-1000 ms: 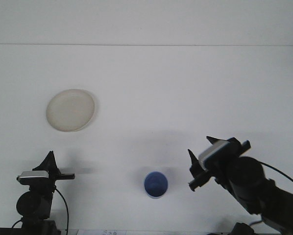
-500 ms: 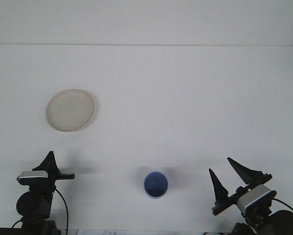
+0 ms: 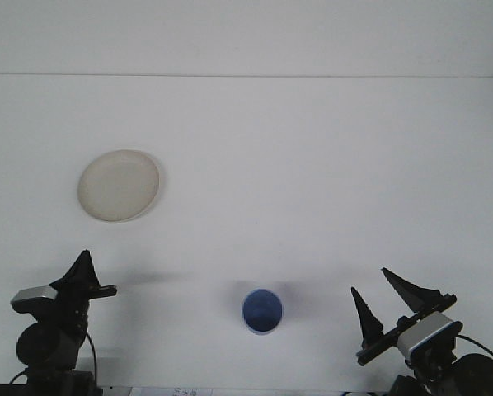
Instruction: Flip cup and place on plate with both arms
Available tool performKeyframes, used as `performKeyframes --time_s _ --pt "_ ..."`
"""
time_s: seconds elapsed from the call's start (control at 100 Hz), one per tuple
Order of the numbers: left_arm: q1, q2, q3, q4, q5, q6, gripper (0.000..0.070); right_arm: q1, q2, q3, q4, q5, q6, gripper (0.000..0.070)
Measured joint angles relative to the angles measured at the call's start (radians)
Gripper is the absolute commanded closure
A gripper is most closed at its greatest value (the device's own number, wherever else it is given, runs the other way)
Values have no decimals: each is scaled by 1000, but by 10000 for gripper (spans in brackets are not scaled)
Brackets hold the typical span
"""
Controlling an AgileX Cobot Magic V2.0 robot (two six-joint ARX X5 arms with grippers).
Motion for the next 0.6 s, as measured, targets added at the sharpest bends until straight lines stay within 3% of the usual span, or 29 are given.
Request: performKeyframes --time_s 0.05,0.08,0.17,0.22,0.33,0.51,0.6 --pt "0 37 78 -38 19 2 672 0 0 0 -11 0 0 262" --pt "0 66 126 -66 31 8 629 0 0 0 -20 0 0 262" --pt "0 174 269 -171 98 47 323 0 0 0 -36 0 0 262" --pt "0 241 344 -235 145 76 221 0 0 0 -37 0 0 262" --pt "-10 388 499 -349 270 121 220 0 0 0 -37 0 0 262" --pt "-107 621 703 -508 539 155 220 0 0 0 -38 0 0 262" --pt "-212 742 788 -600 583 166 220 0 0 0 -41 0 -1 262"
